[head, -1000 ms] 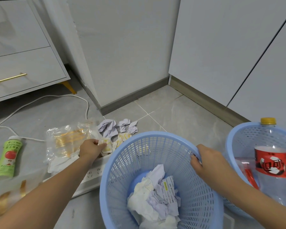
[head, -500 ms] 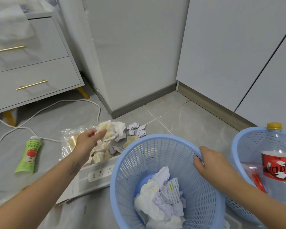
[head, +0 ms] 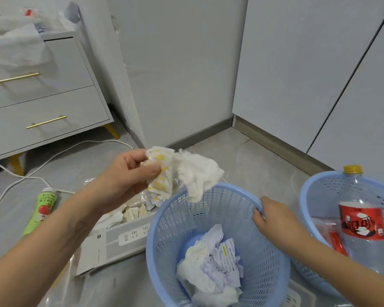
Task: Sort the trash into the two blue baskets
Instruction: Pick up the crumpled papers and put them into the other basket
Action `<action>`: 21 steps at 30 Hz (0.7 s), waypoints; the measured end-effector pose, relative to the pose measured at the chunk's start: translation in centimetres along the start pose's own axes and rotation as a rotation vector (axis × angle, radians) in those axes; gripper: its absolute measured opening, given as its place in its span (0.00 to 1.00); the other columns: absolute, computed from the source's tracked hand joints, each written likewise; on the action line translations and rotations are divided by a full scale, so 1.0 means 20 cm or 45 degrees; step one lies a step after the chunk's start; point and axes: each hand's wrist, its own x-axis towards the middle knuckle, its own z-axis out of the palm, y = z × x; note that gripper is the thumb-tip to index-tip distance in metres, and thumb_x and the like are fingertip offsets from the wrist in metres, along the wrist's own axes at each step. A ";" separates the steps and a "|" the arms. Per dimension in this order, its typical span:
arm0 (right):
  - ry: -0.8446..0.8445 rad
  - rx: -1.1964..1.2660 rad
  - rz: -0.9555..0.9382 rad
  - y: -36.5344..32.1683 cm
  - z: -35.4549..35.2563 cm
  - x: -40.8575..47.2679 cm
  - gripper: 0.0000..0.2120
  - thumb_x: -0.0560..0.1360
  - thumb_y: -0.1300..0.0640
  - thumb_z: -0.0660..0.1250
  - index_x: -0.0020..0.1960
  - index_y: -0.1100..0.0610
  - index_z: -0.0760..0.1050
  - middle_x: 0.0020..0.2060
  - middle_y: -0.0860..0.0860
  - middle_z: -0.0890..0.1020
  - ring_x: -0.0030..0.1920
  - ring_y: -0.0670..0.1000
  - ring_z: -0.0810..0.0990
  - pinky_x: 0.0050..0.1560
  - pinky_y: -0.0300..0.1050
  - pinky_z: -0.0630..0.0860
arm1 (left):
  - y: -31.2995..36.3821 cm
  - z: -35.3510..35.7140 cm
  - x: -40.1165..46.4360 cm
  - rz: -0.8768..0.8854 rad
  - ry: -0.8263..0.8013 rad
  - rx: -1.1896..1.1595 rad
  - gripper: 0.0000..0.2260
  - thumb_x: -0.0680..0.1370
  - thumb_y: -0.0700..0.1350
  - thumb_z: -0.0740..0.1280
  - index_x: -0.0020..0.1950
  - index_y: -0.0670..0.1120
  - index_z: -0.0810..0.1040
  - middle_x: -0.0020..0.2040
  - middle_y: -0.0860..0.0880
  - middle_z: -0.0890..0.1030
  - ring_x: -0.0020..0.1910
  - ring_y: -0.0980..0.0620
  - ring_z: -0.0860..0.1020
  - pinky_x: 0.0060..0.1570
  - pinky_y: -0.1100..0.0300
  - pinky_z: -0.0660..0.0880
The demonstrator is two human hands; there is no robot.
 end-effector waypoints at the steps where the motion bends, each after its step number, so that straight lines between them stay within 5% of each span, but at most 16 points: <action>1: 0.003 -0.005 -0.002 0.00 0.00 0.00 0.15 0.78 0.54 0.55 0.34 0.52 0.58 0.31 0.48 0.70 0.31 0.48 0.68 0.29 0.41 0.61 | -0.01 0.03 0.01 -0.049 -0.047 0.046 0.21 0.55 0.55 0.82 0.42 0.45 0.86 0.37 0.47 0.85 0.34 0.53 0.83 0.38 0.63 0.80; 7: -0.010 -0.015 -0.009 -0.01 0.00 0.00 0.15 0.78 0.54 0.55 0.34 0.51 0.57 0.31 0.48 0.70 0.30 0.46 0.68 0.28 0.39 0.61 | -0.20 0.23 0.07 -0.433 -0.113 0.482 0.10 0.70 0.45 0.76 0.46 0.40 0.84 0.40 0.44 0.84 0.38 0.51 0.80 0.40 0.59 0.75; 11: -0.017 -0.021 -0.016 -0.01 0.01 0.01 0.15 0.78 0.54 0.56 0.34 0.51 0.57 0.31 0.48 0.70 0.30 0.47 0.69 0.28 0.39 0.62 | -0.37 0.31 0.10 -0.600 -0.243 0.749 0.12 0.71 0.48 0.75 0.46 0.39 0.82 0.35 0.47 0.78 0.34 0.52 0.73 0.34 0.63 0.70; 14: -0.016 -0.019 -0.010 -0.01 0.01 0.01 0.15 0.78 0.54 0.56 0.34 0.51 0.58 0.31 0.48 0.70 0.31 0.48 0.70 0.29 0.41 0.63 | -0.47 0.31 0.11 -0.590 -0.274 0.949 0.09 0.71 0.47 0.75 0.47 0.45 0.81 0.38 0.51 0.80 0.37 0.53 0.78 0.40 0.62 0.77; 17: -0.015 -0.027 0.006 -0.02 0.01 0.01 0.16 0.78 0.54 0.55 0.33 0.51 0.57 0.31 0.48 0.69 0.30 0.47 0.68 0.28 0.39 0.62 | -0.43 0.27 0.13 -0.464 -0.114 0.927 0.10 0.74 0.44 0.72 0.54 0.45 0.80 0.47 0.48 0.84 0.44 0.54 0.80 0.44 0.63 0.78; 21: -0.009 -0.035 0.015 -0.03 0.02 0.00 0.16 0.78 0.54 0.55 0.33 0.51 0.56 0.31 0.47 0.69 0.30 0.46 0.67 0.28 0.38 0.61 | -0.22 0.09 0.19 -0.248 0.358 0.520 0.06 0.76 0.40 0.68 0.53 0.43 0.80 0.43 0.46 0.83 0.39 0.53 0.81 0.38 0.63 0.80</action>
